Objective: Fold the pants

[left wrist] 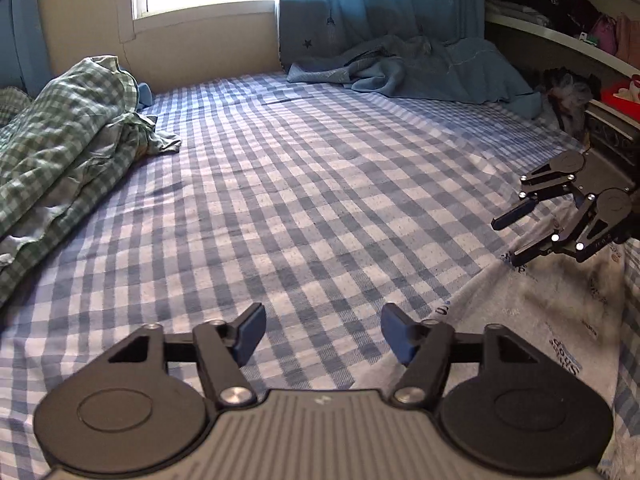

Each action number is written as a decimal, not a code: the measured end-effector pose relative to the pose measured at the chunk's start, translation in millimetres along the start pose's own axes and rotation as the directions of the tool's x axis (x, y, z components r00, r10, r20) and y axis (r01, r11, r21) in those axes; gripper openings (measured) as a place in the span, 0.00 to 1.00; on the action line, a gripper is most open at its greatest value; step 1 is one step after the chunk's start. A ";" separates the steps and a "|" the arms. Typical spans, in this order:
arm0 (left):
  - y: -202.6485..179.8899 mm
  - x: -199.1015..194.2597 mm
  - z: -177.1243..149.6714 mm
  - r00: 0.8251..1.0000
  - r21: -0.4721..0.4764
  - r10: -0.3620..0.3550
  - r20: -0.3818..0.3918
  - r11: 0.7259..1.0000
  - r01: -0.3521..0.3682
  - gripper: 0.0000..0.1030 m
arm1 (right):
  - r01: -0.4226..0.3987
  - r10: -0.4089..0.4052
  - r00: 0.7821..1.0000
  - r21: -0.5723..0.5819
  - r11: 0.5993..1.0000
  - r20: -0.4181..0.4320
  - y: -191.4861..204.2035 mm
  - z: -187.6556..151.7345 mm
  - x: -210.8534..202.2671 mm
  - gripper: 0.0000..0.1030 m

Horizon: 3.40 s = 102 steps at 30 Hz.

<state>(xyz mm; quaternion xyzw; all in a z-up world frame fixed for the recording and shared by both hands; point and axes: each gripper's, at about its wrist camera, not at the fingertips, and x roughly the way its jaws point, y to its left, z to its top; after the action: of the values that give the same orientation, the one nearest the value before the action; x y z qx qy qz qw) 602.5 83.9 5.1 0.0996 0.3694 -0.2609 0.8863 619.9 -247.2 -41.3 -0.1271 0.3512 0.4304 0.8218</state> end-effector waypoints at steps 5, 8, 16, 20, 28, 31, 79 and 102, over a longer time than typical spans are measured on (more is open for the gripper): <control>19.5 -12.7 -31.5 0.988 -0.012 -0.040 -0.147 0.999 0.038 0.70 | -0.063 0.062 0.996 -0.010 0.998 -0.056 5.2 1.3 10.0 0.60; 28.2 -8.4 -47.7 0.978 -0.063 -0.059 -0.202 0.997 0.047 0.69 | -0.098 0.096 0.992 -0.019 0.995 -0.087 12.2 0.1 20.7 0.57; 51.8 -14.2 -68.2 0.959 -0.187 -0.126 -0.255 0.979 0.079 0.47 | -0.139 0.132 0.986 -0.069 0.988 -0.100 29.6 21.7 48.3 0.56; 52.3 -10.7 -71.8 0.947 -0.205 -0.157 -0.282 0.974 0.100 0.27 | -0.104 0.094 0.987 -0.073 0.992 -0.133 28.7 21.6 60.5 0.46; 29.1 -20.5 -58.4 0.965 -0.091 -0.017 -0.260 0.996 -0.007 0.03 | -0.098 0.084 0.980 -0.066 0.993 -0.182 22.5 14.0 45.4 0.34; 22.9 -27.1 -56.5 0.969 -0.057 0.056 -0.242 0.996 -0.072 0.03 | -0.079 0.065 0.980 -0.064 0.995 -0.186 25.6 15.3 49.7 0.27; -235.9 -209.2 -312.2 0.910 0.687 0.168 0.379 0.607 -0.399 0.02 | 0.545 -0.521 0.837 -0.318 0.775 0.166 452.0 -190.5 -128.2 0.00; -222.5 -206.1 -349.7 0.932 0.733 0.188 0.311 0.576 -0.361 0.05 | 0.470 -0.462 0.879 -0.357 0.807 0.115 484.4 -196.7 -114.0 0.00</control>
<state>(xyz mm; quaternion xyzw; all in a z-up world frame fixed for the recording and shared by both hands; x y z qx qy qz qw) 150.6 105.5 -92.9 0.5034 0.1090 -0.2622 0.8161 98.4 -129.0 -59.7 -0.3587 0.2110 0.2760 0.8664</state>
